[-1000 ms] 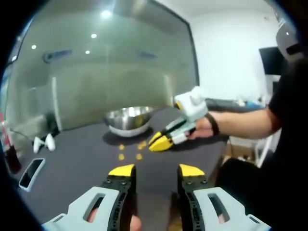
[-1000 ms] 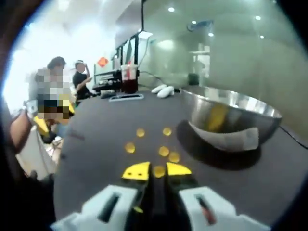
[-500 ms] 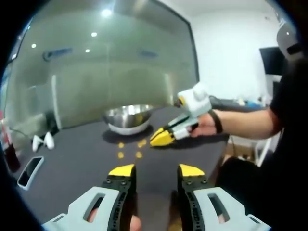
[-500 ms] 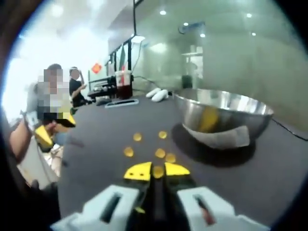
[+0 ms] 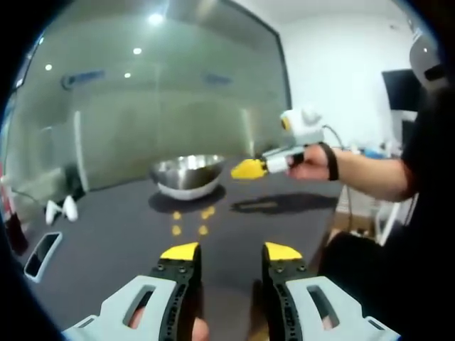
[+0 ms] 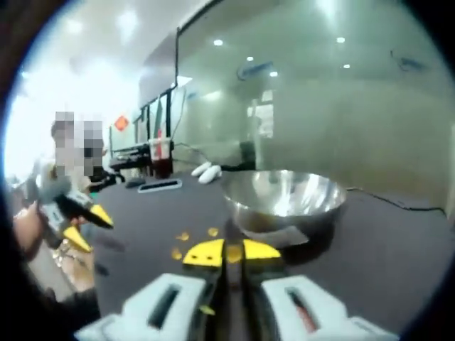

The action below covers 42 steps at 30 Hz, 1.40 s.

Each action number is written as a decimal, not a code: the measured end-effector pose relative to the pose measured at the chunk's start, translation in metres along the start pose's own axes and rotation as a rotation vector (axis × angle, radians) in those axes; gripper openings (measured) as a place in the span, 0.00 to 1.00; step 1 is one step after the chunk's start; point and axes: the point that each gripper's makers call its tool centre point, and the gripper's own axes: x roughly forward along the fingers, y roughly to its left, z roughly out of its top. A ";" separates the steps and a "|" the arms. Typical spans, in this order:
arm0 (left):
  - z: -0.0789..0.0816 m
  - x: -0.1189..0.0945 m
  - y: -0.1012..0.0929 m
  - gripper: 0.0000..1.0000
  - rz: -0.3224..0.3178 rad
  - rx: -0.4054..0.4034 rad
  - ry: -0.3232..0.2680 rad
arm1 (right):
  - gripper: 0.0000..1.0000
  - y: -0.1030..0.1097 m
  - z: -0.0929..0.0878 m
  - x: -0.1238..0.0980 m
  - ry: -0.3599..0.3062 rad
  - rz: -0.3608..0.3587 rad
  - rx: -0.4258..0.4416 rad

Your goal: Pick up the QQ candy scattered on the table and place it into the stainless steel bowl on the table

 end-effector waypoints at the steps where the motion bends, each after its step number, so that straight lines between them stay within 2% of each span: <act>1: 0.000 0.000 0.000 0.36 0.001 -0.001 0.000 | 0.09 -0.001 0.002 0.000 -0.006 -0.005 0.000; 5: 0.001 0.000 0.000 0.36 -0.002 -0.002 -0.004 | 0.09 -0.006 0.011 0.001 -0.025 -0.021 0.003; 10: 0.001 0.002 -0.001 0.36 -0.008 0.001 -0.003 | 0.09 -0.010 0.034 0.014 -0.058 -0.038 -0.026; 12: 0.000 0.003 -0.002 0.36 -0.011 0.001 -0.001 | 0.09 -0.015 0.045 0.024 -0.074 -0.048 -0.034; 16: 0.003 0.008 -0.003 0.38 -0.003 -0.013 0.009 | 0.10 -0.025 0.054 0.052 -0.074 -0.066 -0.015; 21: 0.014 0.008 -0.007 0.37 -0.016 0.003 -0.014 | 0.10 -0.029 0.057 0.085 -0.060 -0.066 -0.009; 23: 0.013 0.008 -0.008 0.37 -0.017 0.014 -0.007 | 0.10 -0.040 0.058 0.098 -0.054 -0.071 -0.006; 25: 0.013 0.007 -0.009 0.37 -0.018 0.013 -0.008 | 0.14 -0.040 0.055 0.097 -0.037 -0.084 -0.004; 26: 0.013 0.006 -0.009 0.37 -0.018 0.011 -0.010 | 0.22 -0.043 0.054 0.098 -0.038 -0.086 0.014; 27: 0.012 0.006 -0.009 0.37 -0.017 0.009 -0.011 | 0.24 -0.042 0.053 0.099 -0.040 -0.070 0.050; 28: 0.011 0.005 -0.009 0.37 -0.015 0.009 -0.008 | 0.23 -0.042 0.051 0.099 -0.040 -0.060 0.087; 29: 0.009 0.004 -0.009 0.37 -0.013 0.010 -0.004 | 0.22 -0.045 0.051 0.098 -0.043 -0.066 0.089; 32: 0.006 0.003 -0.009 0.37 -0.008 0.017 0.007 | 0.23 -0.049 0.049 0.096 -0.033 -0.086 0.055; 35: 0.003 0.003 -0.010 0.37 -0.010 0.014 0.012 | 0.23 -0.053 0.047 0.093 -0.033 -0.094 0.061; 40: 0.004 0.003 -0.012 0.37 -0.013 0.013 0.010 | 0.24 -0.049 0.047 0.087 -0.040 -0.074 0.056; 42: 0.004 0.002 -0.013 0.37 -0.015 0.014 0.008 | 0.25 -0.041 0.046 0.079 -0.051 -0.054 0.037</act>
